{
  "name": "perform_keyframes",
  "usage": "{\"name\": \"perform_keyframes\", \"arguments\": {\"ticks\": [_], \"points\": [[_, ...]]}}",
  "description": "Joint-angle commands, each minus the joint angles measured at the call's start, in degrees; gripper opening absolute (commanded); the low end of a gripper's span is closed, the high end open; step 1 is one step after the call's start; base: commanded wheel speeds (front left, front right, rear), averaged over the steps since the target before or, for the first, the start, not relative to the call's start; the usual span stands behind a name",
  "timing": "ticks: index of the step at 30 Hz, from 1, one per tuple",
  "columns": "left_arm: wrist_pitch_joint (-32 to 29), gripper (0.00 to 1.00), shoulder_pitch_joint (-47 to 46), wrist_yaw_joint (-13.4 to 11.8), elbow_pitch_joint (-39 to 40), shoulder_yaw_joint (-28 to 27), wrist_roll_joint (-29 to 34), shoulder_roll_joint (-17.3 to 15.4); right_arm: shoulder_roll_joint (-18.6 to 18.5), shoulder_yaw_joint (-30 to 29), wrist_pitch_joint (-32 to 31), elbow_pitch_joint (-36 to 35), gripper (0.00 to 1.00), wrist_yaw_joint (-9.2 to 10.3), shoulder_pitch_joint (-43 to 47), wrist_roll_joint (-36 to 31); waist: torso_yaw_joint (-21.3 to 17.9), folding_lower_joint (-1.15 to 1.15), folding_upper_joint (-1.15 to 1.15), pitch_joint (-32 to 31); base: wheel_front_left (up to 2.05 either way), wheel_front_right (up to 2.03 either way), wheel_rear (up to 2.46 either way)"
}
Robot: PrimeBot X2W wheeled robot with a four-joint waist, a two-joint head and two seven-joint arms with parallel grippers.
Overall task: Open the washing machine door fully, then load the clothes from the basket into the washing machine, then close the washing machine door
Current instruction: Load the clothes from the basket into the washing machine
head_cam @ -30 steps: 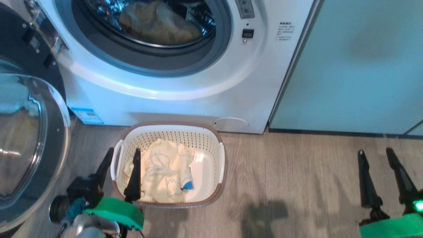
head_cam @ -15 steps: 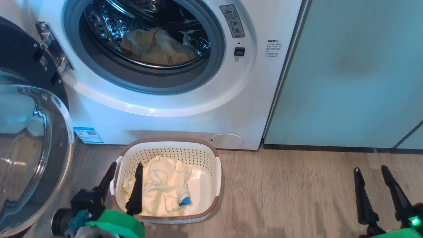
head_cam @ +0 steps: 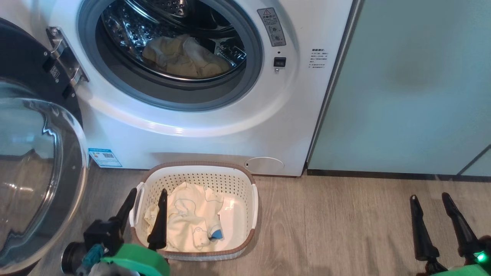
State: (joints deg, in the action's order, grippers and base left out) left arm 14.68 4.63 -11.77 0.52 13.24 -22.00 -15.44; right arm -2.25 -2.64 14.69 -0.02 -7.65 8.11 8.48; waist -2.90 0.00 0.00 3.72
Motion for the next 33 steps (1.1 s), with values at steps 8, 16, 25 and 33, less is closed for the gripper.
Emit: {"name": "perform_keyframes", "arguments": {"ticks": [8, 16, 25, 33], "points": [[0.3, 1.00, -2.2, 0.0, 1.2, -1.8, 0.7, 0.0, -0.6, 1.0, 0.3, -1.9, 1.00, 0.16, -0.9, -0.7, 0.2, 0.00, 0.00, 0.1, 0.00, 0.00, 0.00], [-0.1, 1.00, -3.3, 0.4, -0.6, -0.8, 1.2, 0.2, -0.6, 1.1, 0.3, -2.2, 1.00, 0.16, -1.3, -0.9, 0.2, 0.00, 0.00, 1.3, 0.00, 0.00, 0.00], [-0.9, 1.00, -8.7, 3.5, -6.9, 1.2, 0.5, 0.5, -0.6, 1.1, 0.3, -3.1, 1.00, 0.16, -2.8, -1.0, -0.1, 0.00, 0.00, 5.2, 0.00, 0.00, 0.00], [-0.9, 1.00, -18.8, 7.7, -20.5, 3.3, -0.3, 2.6, -0.6, 0.6, 0.3, -4.7, 1.00, 0.16, -6.3, -0.6, -1.5, 0.00, 0.00, 13.3, 0.00, 0.00, 0.00]]}}
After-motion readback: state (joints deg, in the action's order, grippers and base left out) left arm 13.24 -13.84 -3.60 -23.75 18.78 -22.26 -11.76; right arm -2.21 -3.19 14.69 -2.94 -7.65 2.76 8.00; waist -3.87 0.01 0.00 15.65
